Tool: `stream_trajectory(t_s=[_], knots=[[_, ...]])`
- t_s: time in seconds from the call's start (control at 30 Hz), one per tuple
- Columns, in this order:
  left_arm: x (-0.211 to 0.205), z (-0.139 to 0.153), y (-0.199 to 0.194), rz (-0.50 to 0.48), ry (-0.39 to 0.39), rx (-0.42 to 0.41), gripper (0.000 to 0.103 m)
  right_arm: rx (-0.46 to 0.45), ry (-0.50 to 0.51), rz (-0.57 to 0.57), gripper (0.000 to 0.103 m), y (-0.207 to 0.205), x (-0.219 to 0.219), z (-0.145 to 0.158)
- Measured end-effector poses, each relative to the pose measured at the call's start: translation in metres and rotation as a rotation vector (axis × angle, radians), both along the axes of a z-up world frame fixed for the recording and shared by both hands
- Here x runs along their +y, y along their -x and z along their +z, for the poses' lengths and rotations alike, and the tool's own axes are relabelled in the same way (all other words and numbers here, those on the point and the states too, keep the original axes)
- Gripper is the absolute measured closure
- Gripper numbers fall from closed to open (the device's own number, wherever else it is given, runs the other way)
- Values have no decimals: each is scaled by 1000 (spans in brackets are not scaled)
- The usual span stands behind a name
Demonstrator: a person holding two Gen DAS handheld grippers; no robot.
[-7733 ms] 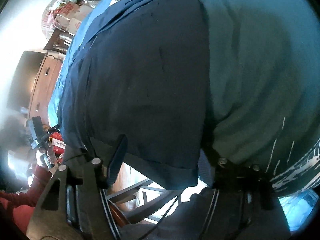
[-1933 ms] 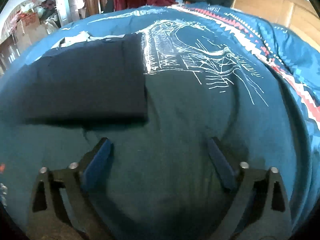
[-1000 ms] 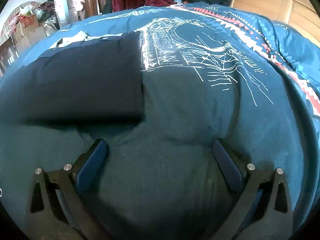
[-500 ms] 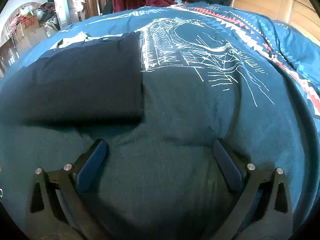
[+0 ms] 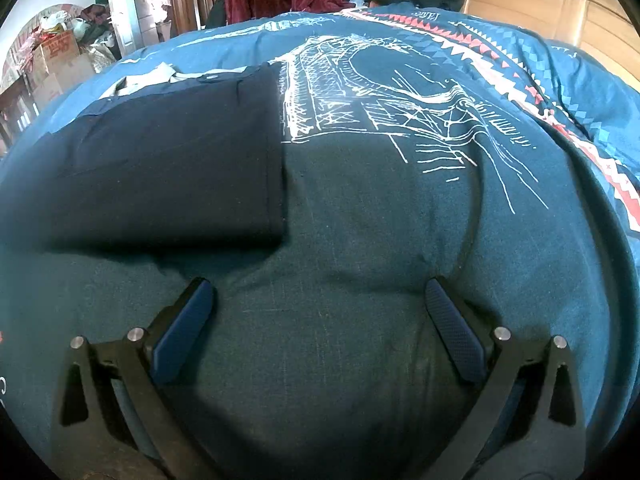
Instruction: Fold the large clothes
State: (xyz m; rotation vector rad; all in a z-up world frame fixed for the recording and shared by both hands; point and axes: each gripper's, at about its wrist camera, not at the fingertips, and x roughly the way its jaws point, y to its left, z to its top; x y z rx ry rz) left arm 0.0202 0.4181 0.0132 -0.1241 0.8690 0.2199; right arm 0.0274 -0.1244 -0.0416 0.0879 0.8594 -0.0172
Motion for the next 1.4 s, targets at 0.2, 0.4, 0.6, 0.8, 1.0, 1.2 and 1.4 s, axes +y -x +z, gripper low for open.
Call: stream_trajectory(t_s=[0.2,0.4,0.6,0.8,1.0,1.2,1.4], knots=[[28,14,15,40,457,-69,24,1,5,1,0,-1,1,0],[38,6,-13,90,576,-74,36,0,6,1,0,1,2,1],[34,-2,-32,156,529,-82,42,3,14,0,0,2,4,2],[30,-6,-46,184,485,-116,37,9,67,-6,0,8,11,12],[30,-9,-69,169,447,-120,86,-104,116,123,0,26,70,81],[-25,14,-70,18,164,-191,90,-133,-4,415,0,-49,180,155],[-25,10,-66,-3,135,-207,90,99,-107,688,0,-167,336,155]])
